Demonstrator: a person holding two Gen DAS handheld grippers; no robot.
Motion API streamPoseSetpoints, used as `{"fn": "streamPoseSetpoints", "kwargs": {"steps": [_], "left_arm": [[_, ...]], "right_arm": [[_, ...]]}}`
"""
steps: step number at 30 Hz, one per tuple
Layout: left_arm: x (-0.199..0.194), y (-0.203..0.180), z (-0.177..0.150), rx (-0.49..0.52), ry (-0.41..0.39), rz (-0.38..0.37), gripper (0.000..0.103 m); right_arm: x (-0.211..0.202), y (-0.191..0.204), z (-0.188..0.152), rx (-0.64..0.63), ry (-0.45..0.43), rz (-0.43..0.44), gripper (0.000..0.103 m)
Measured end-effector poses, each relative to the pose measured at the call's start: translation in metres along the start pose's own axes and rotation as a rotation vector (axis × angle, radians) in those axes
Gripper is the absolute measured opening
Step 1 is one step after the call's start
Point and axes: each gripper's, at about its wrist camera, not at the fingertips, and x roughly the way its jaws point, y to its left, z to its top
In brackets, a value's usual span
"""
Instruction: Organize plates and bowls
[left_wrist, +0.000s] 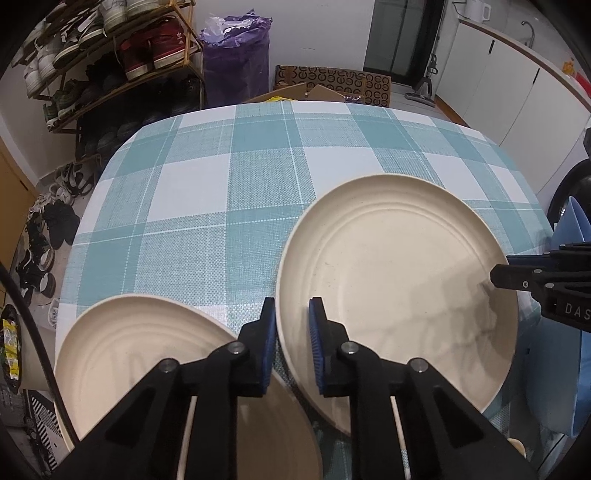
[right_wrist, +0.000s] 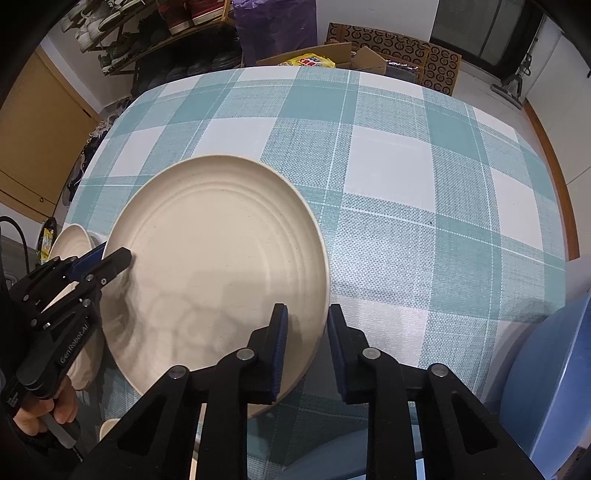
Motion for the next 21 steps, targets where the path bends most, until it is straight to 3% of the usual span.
{"fn": "streamPoseSetpoints", "kwargs": {"steps": [9,21], "left_arm": [[-0.001,-0.002,0.000,0.002,-0.006,0.007,0.013],[-0.019,-0.003,0.004,-0.004,-0.045,-0.001,0.013]], "right_arm": [[-0.002,-0.002,-0.001,0.005,-0.013,-0.020,0.011],[-0.023,-0.005,-0.001,0.014,-0.059,-0.024,0.011]]}}
